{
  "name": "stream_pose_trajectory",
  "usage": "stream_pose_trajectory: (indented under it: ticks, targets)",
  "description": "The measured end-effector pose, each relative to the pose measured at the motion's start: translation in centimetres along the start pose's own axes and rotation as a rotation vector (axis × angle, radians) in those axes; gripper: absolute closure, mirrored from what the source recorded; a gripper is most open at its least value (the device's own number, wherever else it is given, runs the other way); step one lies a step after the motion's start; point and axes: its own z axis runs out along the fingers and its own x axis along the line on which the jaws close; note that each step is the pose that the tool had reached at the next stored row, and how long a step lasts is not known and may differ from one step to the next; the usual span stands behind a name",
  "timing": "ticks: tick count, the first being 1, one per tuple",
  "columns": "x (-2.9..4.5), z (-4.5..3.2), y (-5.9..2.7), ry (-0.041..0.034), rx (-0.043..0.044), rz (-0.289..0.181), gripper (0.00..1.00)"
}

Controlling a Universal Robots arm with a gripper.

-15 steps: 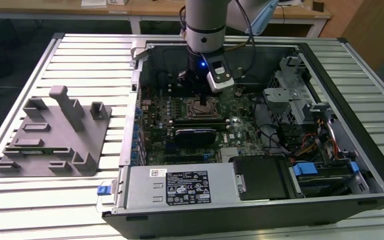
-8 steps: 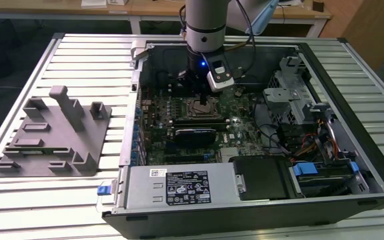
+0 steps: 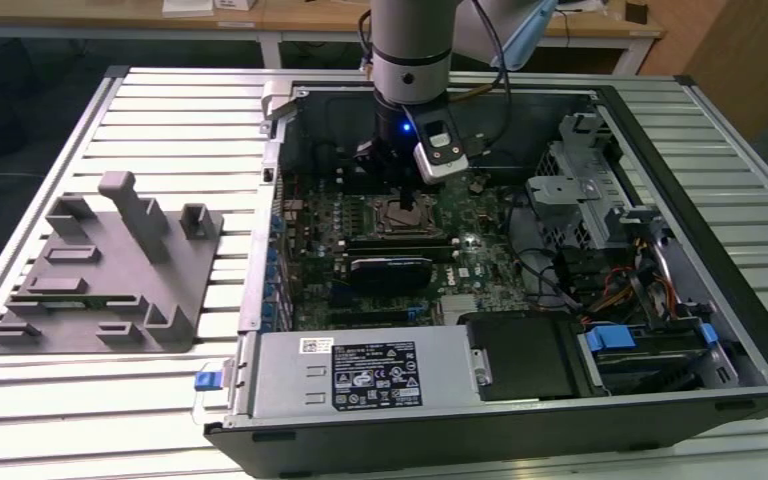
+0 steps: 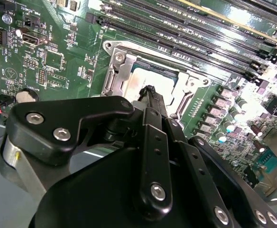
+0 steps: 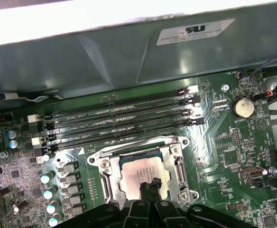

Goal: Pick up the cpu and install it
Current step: 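Install the second cpu locking lever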

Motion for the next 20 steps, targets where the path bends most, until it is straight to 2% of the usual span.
stream_pose_trajectory:
  ticks: [11,20]
  targets:
    - [-0.09,-1.46,0.03,0.0,0.0,0.0,0.89]
    - [-0.14,-1.51,-0.17,0.0,-0.0001,0.0,0.89]
